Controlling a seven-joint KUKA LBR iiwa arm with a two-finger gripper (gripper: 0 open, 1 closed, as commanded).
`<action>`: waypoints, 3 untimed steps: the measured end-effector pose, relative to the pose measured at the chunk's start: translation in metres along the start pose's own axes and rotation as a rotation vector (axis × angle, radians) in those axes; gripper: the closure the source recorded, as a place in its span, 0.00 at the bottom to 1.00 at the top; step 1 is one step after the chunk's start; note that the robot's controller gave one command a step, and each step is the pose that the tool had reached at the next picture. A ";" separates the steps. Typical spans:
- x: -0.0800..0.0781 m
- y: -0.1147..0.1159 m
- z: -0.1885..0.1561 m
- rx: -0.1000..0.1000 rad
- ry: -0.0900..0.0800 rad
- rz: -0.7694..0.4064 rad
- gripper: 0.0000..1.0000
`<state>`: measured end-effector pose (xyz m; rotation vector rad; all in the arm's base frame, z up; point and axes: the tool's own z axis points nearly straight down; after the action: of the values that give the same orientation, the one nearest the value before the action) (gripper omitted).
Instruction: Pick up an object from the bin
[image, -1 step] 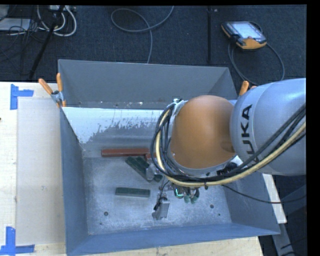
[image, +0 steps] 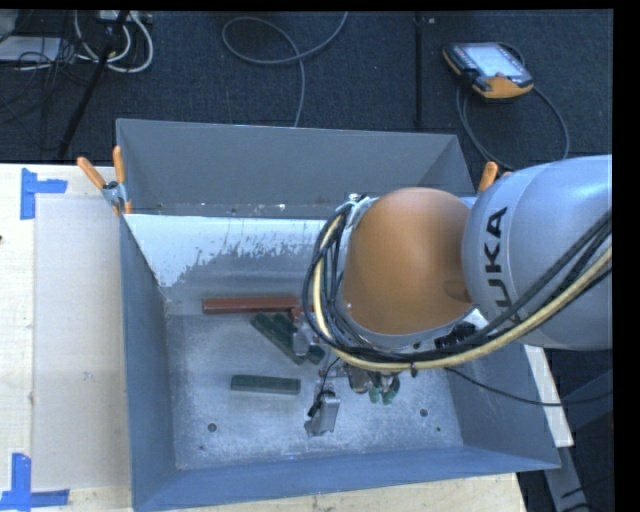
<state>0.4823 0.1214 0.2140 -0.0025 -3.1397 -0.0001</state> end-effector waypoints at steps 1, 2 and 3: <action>-0.009 0.010 0.054 -0.001 -0.007 -0.053 0.00; -0.016 0.012 0.075 0.000 -0.002 -0.085 0.00; -0.031 0.000 0.101 0.001 0.005 -0.215 0.00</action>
Offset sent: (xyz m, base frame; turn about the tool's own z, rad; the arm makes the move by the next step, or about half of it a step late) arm 0.0679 0.0062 -0.1440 -0.2550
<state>0.5134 0.1210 0.1127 0.3332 -3.1172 0.0014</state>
